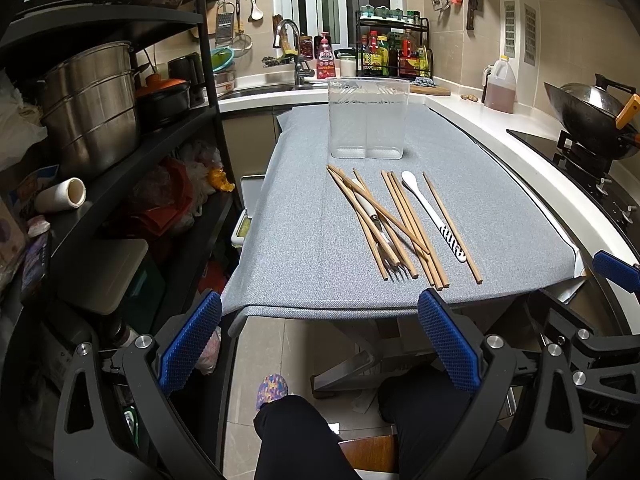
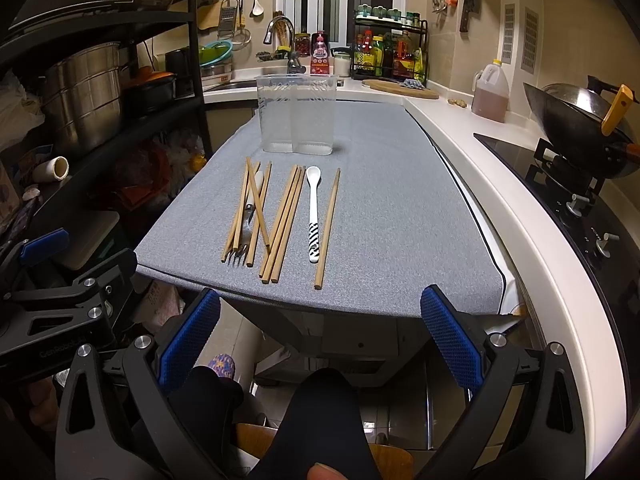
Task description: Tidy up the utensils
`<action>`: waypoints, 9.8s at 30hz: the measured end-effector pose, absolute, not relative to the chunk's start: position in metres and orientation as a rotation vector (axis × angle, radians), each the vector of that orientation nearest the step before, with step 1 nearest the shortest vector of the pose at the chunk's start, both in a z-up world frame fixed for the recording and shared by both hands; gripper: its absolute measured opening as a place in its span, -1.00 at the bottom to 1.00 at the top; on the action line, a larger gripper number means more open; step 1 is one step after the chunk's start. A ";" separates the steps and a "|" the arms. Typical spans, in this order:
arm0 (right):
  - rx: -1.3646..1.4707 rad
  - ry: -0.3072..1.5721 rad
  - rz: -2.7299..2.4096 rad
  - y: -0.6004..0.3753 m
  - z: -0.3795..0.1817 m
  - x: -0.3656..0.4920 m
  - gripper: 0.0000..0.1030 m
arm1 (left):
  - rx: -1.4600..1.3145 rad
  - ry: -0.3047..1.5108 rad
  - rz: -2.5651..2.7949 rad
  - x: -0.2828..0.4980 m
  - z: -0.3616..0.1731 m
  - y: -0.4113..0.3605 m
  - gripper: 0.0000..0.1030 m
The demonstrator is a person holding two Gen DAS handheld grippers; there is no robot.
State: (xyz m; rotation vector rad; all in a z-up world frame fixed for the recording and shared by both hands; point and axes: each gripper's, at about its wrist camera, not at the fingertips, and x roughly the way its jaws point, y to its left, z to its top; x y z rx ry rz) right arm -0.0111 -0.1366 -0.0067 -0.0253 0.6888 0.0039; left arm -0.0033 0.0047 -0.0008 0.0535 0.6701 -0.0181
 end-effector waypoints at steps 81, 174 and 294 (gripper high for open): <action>0.016 0.709 -0.002 -0.168 -0.084 0.101 -0.76 | -0.091 0.846 -0.191 0.133 -0.080 0.003 -0.88; 0.024 0.688 -0.037 -0.179 -0.089 0.103 -0.81 | -0.055 0.756 -0.198 0.123 -0.085 0.053 -0.41; 0.029 0.426 0.093 -0.148 0.138 0.297 0.39 | 0.024 0.507 -0.187 0.313 0.138 0.012 0.78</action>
